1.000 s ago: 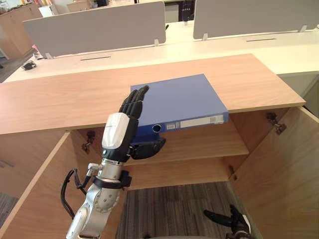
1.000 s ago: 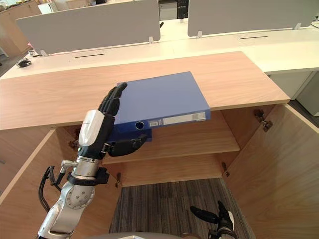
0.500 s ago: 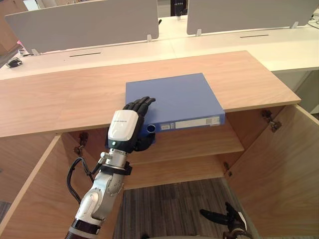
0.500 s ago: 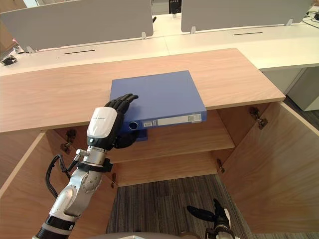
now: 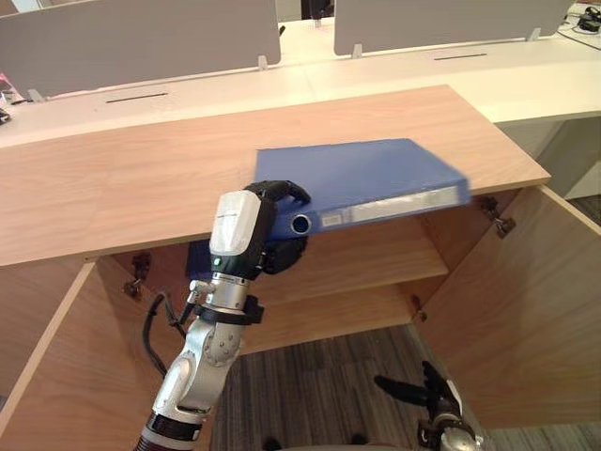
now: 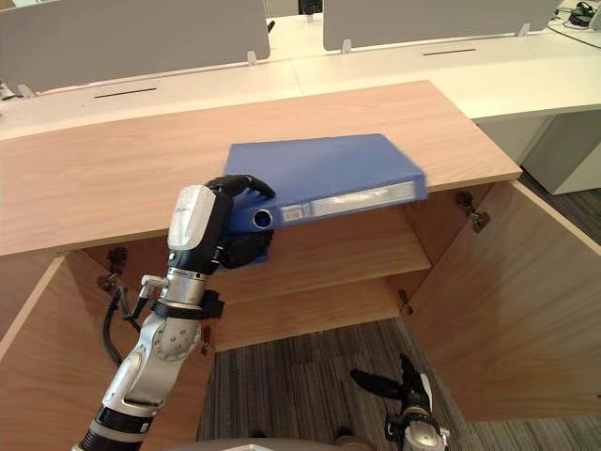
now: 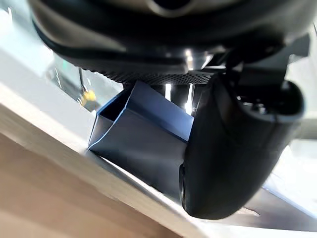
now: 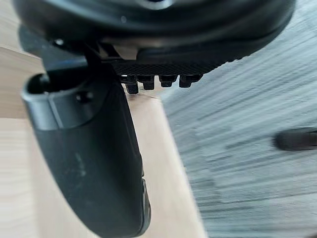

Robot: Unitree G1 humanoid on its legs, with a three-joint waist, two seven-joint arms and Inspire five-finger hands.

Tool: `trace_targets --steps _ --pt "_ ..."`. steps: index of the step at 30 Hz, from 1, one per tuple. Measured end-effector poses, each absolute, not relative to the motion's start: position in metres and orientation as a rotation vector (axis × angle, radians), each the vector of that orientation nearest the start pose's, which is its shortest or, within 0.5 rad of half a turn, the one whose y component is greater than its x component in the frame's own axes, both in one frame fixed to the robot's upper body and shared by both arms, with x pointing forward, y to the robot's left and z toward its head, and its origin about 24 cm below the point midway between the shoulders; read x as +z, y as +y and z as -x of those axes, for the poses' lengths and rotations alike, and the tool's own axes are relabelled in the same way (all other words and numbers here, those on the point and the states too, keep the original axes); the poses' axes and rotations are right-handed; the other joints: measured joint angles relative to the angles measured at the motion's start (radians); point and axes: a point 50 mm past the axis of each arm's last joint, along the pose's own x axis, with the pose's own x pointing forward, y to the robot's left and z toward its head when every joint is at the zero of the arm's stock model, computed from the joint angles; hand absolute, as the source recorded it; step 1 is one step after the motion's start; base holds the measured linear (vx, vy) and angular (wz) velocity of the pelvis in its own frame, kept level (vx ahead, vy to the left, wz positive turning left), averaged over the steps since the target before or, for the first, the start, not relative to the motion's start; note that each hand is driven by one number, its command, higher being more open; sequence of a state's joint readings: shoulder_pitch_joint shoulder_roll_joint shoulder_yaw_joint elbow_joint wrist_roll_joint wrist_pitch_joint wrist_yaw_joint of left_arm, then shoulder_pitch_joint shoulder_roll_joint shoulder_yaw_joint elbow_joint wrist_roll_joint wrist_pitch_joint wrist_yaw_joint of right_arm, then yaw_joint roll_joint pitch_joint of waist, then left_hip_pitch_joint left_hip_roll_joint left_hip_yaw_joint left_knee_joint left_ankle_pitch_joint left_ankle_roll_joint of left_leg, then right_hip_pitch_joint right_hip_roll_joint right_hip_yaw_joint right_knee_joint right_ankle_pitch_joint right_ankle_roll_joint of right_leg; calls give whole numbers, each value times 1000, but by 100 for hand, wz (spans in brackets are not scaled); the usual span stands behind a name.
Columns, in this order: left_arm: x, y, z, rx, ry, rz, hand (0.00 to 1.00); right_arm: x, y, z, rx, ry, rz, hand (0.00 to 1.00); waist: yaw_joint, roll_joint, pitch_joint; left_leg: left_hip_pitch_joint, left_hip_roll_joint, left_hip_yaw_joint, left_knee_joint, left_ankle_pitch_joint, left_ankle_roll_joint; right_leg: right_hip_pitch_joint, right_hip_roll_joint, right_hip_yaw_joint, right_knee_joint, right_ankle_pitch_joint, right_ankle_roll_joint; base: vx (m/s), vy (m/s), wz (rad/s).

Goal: Walk over to the cabinet, pick up the folder, carry it to the office cabinet, place the folder inside the office cabinet, then close the office cabinet door

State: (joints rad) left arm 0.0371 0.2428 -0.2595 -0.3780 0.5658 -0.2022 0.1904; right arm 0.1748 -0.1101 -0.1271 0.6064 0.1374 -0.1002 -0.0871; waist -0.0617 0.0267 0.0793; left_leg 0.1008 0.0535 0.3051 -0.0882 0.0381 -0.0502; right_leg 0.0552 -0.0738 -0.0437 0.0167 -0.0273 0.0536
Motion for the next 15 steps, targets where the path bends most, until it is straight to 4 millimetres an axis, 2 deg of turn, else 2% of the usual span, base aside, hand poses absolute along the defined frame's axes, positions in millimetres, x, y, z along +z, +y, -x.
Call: trace_targets --steps 1,3,5,9,11,13,14,15 --pt "131 111 -215 -121 -643 -618 0 -99 -222 -152 -337 617 -30 100 -3 0 0 0 0 2 0 -1 1 -1 0 3 0 1 1 -39 -2 -12" --pt "134 105 -205 -176 -645 -447 0 -74 -217 -170 -344 468 -83 100 -5 0 0 0 -1 9 0 -4 6 -7 1 14 0 7 4 -50 3 -13" --pt "135 103 -200 -187 -635 -339 0 -55 -215 -177 -357 361 -107 100 -6 0 0 0 -2 10 0 -7 10 -8 0 18 0 9 7 -55 5 -6" --pt "137 110 -190 -175 -591 -144 0 -15 -213 -185 -388 165 -154 100 -6 0 0 0 -2 17 0 -8 11 -14 0 27 1 11 10 -28 1 -8" --pt "135 117 -186 -177 -550 -7 0 15 -213 -190 -383 22 -189 100 -6 0 1 -1 -2 28 0 -9 11 -20 1 37 1 12 12 -2 0 -12" --pt "134 120 -185 -188 -526 74 0 34 -213 -193 -376 -71 -202 100 -6 0 1 -1 -2 32 0 -10 10 -22 1 41 1 13 12 5 -4 -8" --pt "131 124 -184 -189 -503 131 0 53 -213 -194 -364 -161 -224 100 -6 0 1 0 -3 35 0 -11 11 -22 1 44 0 13 12 12 -6 -5" --pt "130 124 -184 -199 -489 167 0 61 -213 -194 -357 -200 -238 100 -6 0 1 0 -3 35 0 -12 11 -22 1 44 0 13 12 12 -6 -3"
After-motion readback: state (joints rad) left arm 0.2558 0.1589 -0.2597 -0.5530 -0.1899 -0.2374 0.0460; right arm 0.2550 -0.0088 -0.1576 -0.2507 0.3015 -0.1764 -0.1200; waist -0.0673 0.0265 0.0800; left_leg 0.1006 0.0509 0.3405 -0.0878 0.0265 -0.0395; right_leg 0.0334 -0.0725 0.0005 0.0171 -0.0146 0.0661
